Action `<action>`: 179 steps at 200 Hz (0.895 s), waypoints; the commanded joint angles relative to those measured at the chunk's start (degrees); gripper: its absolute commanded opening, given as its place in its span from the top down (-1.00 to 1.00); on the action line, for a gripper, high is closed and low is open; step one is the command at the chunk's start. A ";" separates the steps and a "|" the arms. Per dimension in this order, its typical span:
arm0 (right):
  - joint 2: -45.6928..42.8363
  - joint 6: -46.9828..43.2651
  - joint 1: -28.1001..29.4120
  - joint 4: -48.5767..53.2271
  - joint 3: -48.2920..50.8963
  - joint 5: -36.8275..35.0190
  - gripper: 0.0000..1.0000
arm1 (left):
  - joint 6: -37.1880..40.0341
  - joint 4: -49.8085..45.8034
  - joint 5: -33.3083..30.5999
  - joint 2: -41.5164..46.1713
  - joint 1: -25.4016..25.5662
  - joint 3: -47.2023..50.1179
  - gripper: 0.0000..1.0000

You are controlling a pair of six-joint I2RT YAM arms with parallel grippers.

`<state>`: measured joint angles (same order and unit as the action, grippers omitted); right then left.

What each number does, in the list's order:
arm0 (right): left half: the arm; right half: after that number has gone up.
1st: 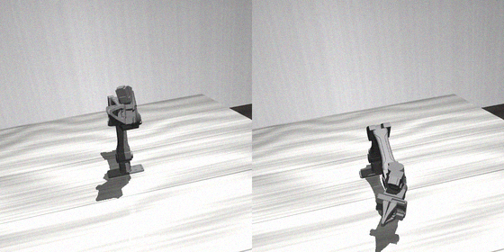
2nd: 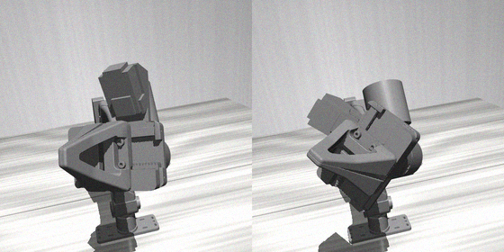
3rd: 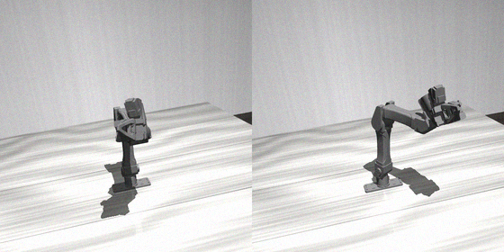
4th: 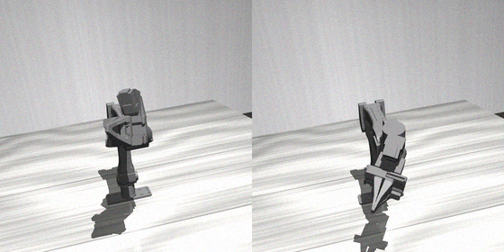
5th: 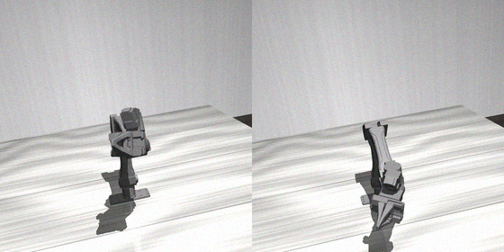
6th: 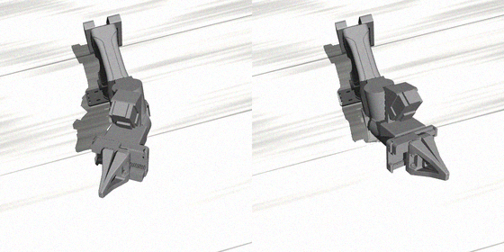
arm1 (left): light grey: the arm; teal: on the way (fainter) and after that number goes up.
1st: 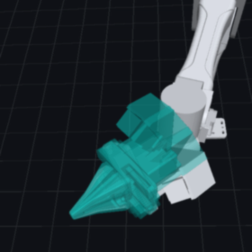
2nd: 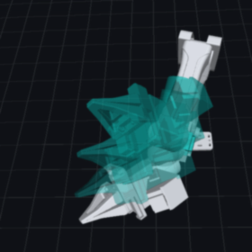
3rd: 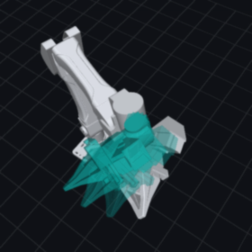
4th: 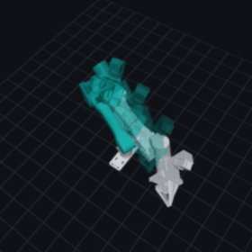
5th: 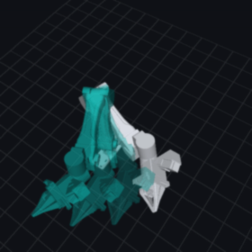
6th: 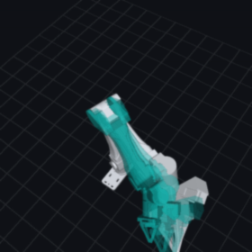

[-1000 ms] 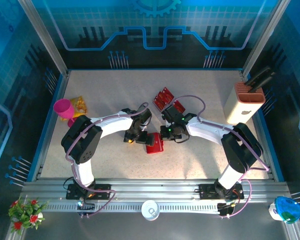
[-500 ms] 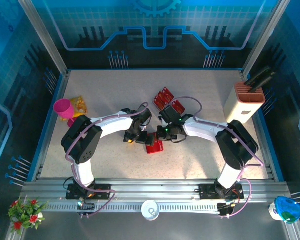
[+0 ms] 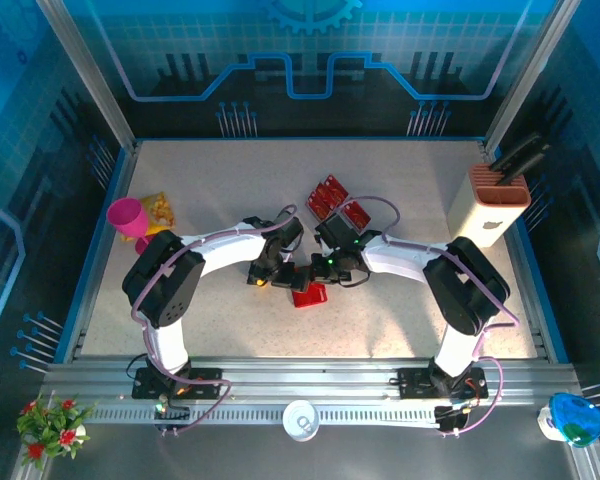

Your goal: Put the credit cards into the card holder

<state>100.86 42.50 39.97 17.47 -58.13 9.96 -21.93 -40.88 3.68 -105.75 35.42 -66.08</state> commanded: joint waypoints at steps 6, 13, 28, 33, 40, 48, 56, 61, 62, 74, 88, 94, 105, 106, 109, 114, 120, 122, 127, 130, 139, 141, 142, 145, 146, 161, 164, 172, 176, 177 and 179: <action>2.57 1.03 1.41 -0.73 1.77 0.74 1.00 | 1.02 -2.44 -3.85 -2.35 -0.28 2.36 -0.99; 2.62 1.09 1.44 -0.65 2.11 0.55 1.00 | 0.69 -2.67 -3.70 -1.68 -0.30 1.89 -0.98; 2.42 1.09 1.47 -0.51 2.98 0.25 1.00 | -0.09 -3.37 -3.10 -0.43 -0.49 0.37 -0.99; 2.36 1.09 1.47 -0.51 3.25 0.11 1.00 | -0.38 -3.56 -2.79 -0.03 -0.58 -0.20 -0.98; 2.28 1.09 1.57 -0.38 3.52 -0.06 1.00 | -0.84 -3.81 -2.42 0.37 -0.81 -0.89 -0.98; 2.24 1.07 1.59 -0.38 3.77 -0.11 1.00 | -1.50 -3.94 -1.74 0.87 -1.24 -1.59 -0.99; 2.21 1.06 1.59 -0.38 4.01 -0.23 1.00 | -2.25 -3.94 -1.15 1.33 -1.80 -2.00 -0.98; 2.16 1.09 1.61 -0.30 4.08 -0.29 1.00 | -2.69 -3.91 -0.80 1.57 -2.12 -2.19 -0.99; 2.20 1.09 1.65 -0.28 4.08 -0.33 1.00 | -2.77 -3.92 -0.75 1.59 -2.25 -2.20 -0.99; 2.13 1.06 1.74 -0.24 4.21 -0.54 1.00 | -3.91 -3.36 0.58 1.96 -3.47 -2.14 -0.99; 2.02 1.09 1.79 -0.16 4.18 -0.64 1.00 | -4.48 -2.60 1.76 2.09 -4.80 -1.56 -0.99; 2.01 1.07 1.78 -0.11 4.17 -0.66 1.00 | -4.40 -2.45 1.77 1.92 -5.08 -1.42 -0.99; 2.06 1.01 1.93 -0.03 4.21 -0.81 1.00 | -3.83 -2.47 1.47 1.59 -5.18 -1.37 -0.98; 2.06 0.96 1.94 -0.01 4.19 -0.86 1.00 | -3.78 -2.46 1.44 1.55 -5.18 -1.35 -0.98; 2.13 0.96 1.93 0.01 4.21 -0.90 1.00 | -3.60 -2.38 1.42 1.40 -5.23 -1.32 -0.99; 2.10 0.87 2.02 0.06 4.25 -0.97 1.00 | -3.36 -2.32 1.43 1.15 -5.19 -1.28 -0.98; 2.10 0.92 2.11 0.12 4.25 -1.06 1.00 | -3.09 -2.28 1.53 0.91 -5.11 -1.25 -0.99; 2.14 0.92 2.13 0.17 4.25 -1.07 1.00 | -3.06 -2.21 1.51 0.84 -5.14 -1.24 -0.99; 2.14 0.84 2.13 0.26 4.27 -1.16 1.00 | -2.81 -2.02 1.59 0.66 -5.10 -1.16 -0.98; 2.12 0.83 2.13 0.27 4.30 -1.17 1.00 | -2.70 -1.94 1.73 0.57 -5.14 -1.11 -0.98; 2.06 0.74 2.26 0.41 4.35 -1.30 1.00 | -2.24 -1.58 2.01 0.26 -5.16 -0.94 -0.99; 2.08 0.74 2.28 0.44 4.41 -1.33 1.00 | -2.13 -1.48 2.07 0.21 -5.11 -0.90 -0.99; 2.03 0.74 2.29 0.45 4.42 -1.34 1.00 | -2.09 -1.44 2.14 0.25 -5.06 -0.89 -0.99; 2.05 0.70 2.31 0.52 4.35 -1.41 1.00 | -1.87 -1.32 2.16 0.20 -5.04 -0.82 -0.99; 2.05 0.68 2.35 0.53 4.34 -1.42 1.00 | -1.83 -1.31 2.23 0.20 -4.98 -0.81 -0.99; 1.90 0.49 2.48 0.84 4.30 -1.69 1.00 | -0.87 -1.06 2.38 -0.40 -4.65 -0.80 -0.99; 1.87 0.44 2.54 0.95 4.27 -1.77 1.00 | -0.69 -1.08 2.38 -0.53 -4.50 -0.80 -0.98; 1.74 0.26 2.69 1.30 4.19 -2.03 1.00 | -0.25 -1.12 2.25 -0.97 -4.10 -0.87 -0.99; 1.71 0.15 2.81 1.45 4.12 -2.18 1.00 | 0.01 -1.28 2.21 -1.26 -3.90 -0.93 -0.99; 1.71 0.14 2.82 1.44 4.10 -2.20 1.00 | 0.07 -1.29 2.21 -1.32 -3.88 -0.95 -0.98; 1.71 0.09 2.94 1.54 4.08 -2.33 1.00 | 0.14 -1.34 2.14 -1.50 -3.76 -0.97 -0.98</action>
<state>100.62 43.07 40.71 14.24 -56.25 8.95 -24.12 -42.15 4.32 -105.49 30.35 -67.09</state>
